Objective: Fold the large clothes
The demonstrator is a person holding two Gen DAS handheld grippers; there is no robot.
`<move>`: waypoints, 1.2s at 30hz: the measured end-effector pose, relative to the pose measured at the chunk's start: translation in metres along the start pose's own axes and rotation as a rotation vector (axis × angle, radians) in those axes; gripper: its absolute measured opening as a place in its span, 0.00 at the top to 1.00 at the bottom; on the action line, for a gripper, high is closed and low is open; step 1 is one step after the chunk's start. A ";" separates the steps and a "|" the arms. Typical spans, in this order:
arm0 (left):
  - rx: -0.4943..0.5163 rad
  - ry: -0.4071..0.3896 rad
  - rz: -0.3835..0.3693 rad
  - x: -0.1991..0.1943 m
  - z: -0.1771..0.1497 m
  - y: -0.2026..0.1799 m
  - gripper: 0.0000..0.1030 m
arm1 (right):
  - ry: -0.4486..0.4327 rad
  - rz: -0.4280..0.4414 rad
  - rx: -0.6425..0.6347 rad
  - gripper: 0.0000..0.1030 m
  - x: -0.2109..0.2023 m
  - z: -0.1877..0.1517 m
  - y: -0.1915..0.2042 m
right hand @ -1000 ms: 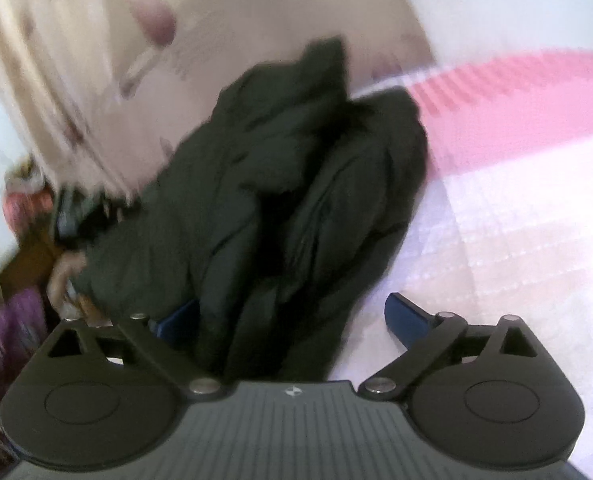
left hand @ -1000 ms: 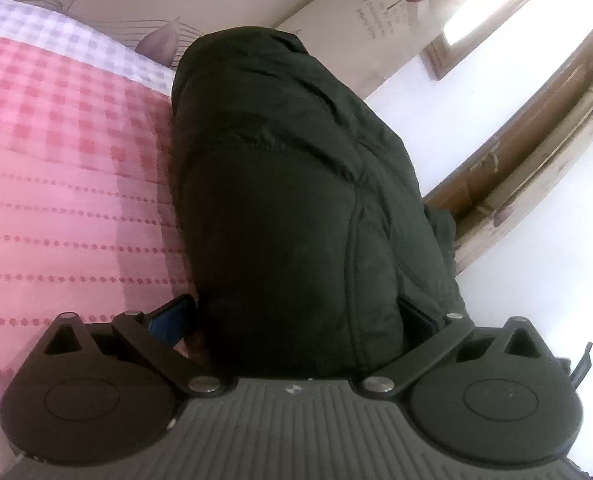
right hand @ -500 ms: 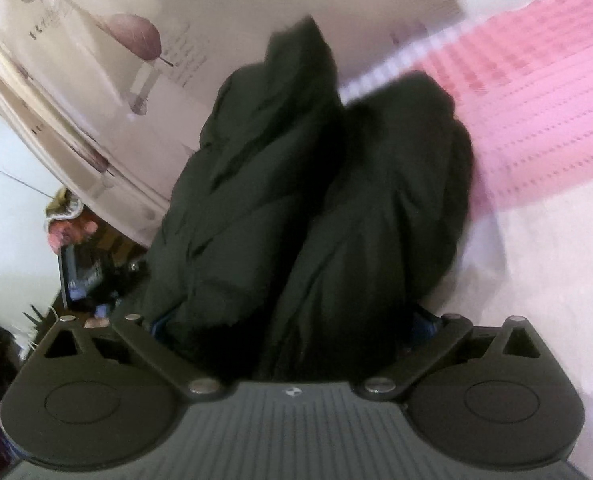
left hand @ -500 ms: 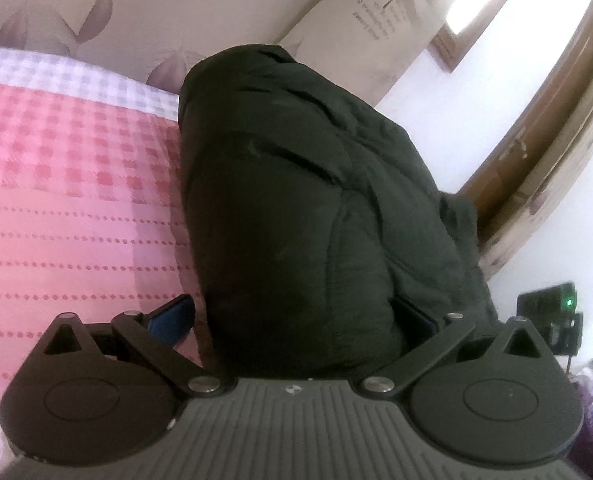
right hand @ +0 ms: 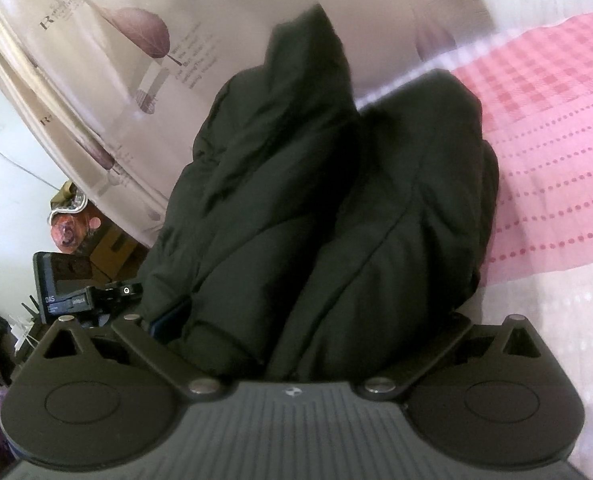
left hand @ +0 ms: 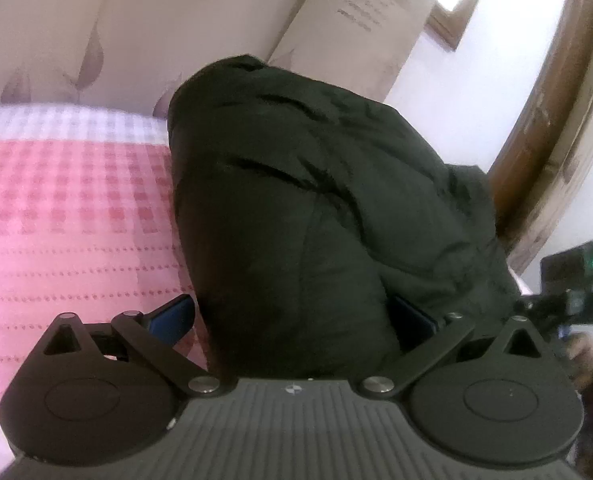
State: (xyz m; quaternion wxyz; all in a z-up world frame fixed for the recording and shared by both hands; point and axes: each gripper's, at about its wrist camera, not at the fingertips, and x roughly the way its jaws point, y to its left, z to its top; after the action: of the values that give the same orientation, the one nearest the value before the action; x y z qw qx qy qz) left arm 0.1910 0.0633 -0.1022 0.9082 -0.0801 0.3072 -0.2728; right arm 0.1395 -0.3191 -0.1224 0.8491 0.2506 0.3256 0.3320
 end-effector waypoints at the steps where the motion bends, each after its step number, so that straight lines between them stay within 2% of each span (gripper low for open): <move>1: 0.012 -0.002 0.010 -0.001 0.000 -0.002 0.00 | 0.000 -0.002 -0.001 0.00 0.000 0.000 0.000; 6: 0.020 -0.007 0.026 -0.002 0.000 -0.004 0.00 | 0.001 -0.008 -0.006 0.00 -0.003 -0.002 -0.001; 18: 0.110 -0.024 0.088 -0.003 0.000 -0.019 0.00 | -0.005 -0.068 -0.037 0.00 -0.002 -0.004 0.011; 29: 0.212 -0.046 0.159 -0.005 -0.002 -0.036 0.01 | -0.015 -0.076 -0.065 0.09 -0.004 -0.005 0.013; 36: 0.240 -0.054 0.183 -0.006 -0.002 -0.043 0.01 | -0.010 -0.070 -0.036 0.00 0.001 -0.003 0.011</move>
State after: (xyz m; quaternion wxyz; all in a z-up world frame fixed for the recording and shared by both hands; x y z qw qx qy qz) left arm 0.1668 0.0309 -0.0871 0.9402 0.0500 0.2542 -0.2212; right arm 0.1334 -0.3102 -0.1177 0.8662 0.2252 0.3238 0.3067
